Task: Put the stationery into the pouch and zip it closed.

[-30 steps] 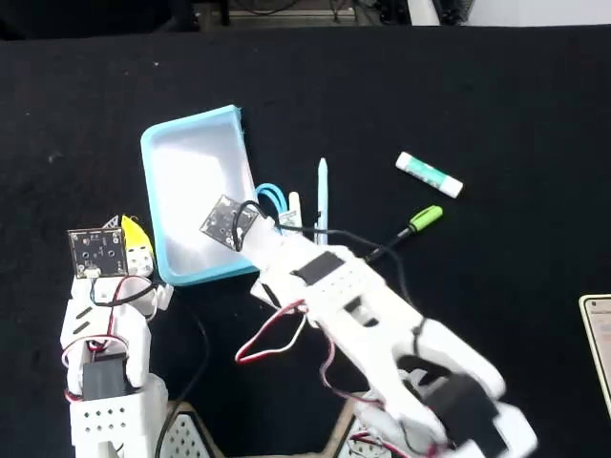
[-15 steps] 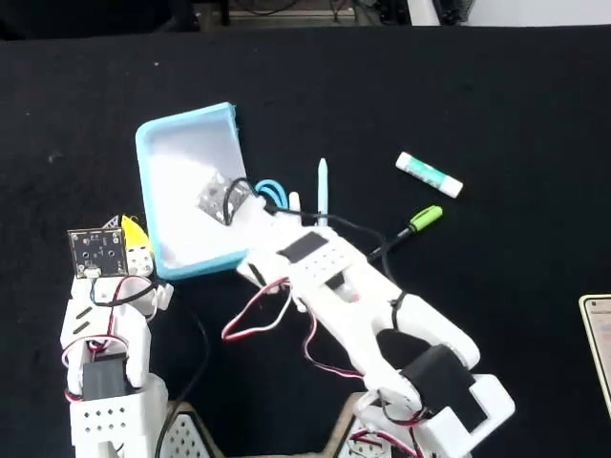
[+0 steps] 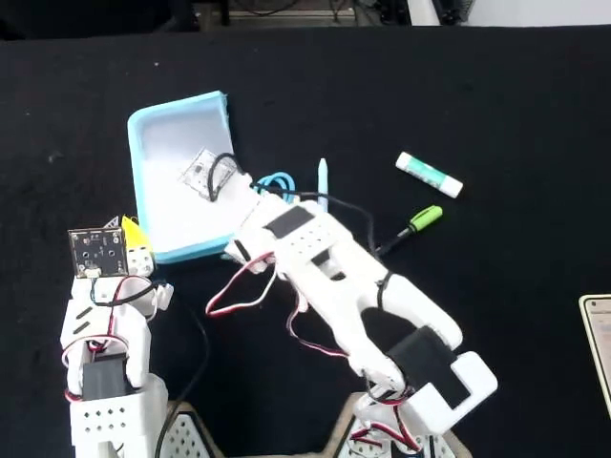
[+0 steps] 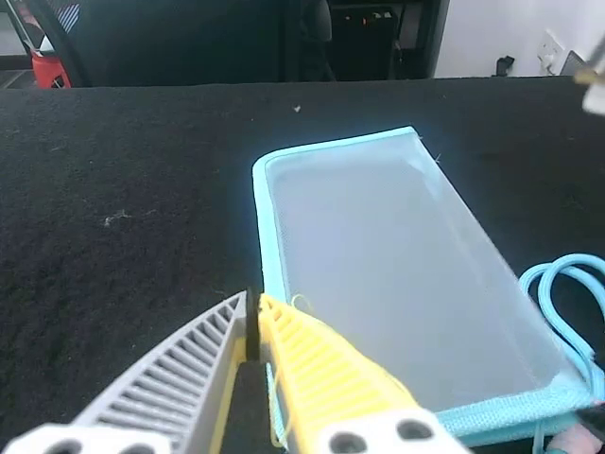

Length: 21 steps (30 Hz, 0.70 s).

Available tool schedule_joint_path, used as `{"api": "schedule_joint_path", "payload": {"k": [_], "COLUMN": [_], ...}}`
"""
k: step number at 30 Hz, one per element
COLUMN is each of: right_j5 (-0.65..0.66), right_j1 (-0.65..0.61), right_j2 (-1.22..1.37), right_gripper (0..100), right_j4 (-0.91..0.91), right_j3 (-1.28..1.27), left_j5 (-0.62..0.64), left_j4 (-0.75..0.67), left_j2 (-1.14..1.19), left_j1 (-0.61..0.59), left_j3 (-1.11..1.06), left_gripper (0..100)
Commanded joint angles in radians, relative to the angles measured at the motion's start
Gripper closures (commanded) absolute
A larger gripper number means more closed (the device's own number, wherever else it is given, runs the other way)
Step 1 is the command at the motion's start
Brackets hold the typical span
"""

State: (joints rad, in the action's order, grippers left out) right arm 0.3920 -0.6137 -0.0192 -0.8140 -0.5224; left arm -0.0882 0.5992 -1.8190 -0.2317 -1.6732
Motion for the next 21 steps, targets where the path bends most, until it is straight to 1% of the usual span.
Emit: {"api": "schedule_joint_path", "payload": {"k": [1,4,7,10,15,21], "right_j5": [0.094,0.224,0.384,0.500,0.572,0.568], "right_j1": [0.015,0.015,0.015,0.015,0.015,0.043], "right_j2": [-0.088,-0.101,-0.101,-0.101,-0.101,-0.097], "right_gripper": [85.3,85.2,85.1,85.2,85.1,85.0], "right_j4": [-0.160,-0.221,-0.221,-0.221,-0.216,-0.104], "right_j3": [0.117,0.128,0.084,0.053,0.047,0.027], "left_j5": [0.011,0.011,0.011,0.011,0.011,0.011], "left_j4": [0.003,0.003,0.003,0.003,0.003,0.003], "left_j2": [-0.005,-0.005,-0.005,-0.005,-0.005,-0.005], "left_j1": [0.013,0.008,0.007,0.007,0.007,0.007], "left_j3": [-0.025,-0.025,-0.025,-0.025,-0.025,-0.025], "left_gripper": [97,97,97,97,97,97]}}
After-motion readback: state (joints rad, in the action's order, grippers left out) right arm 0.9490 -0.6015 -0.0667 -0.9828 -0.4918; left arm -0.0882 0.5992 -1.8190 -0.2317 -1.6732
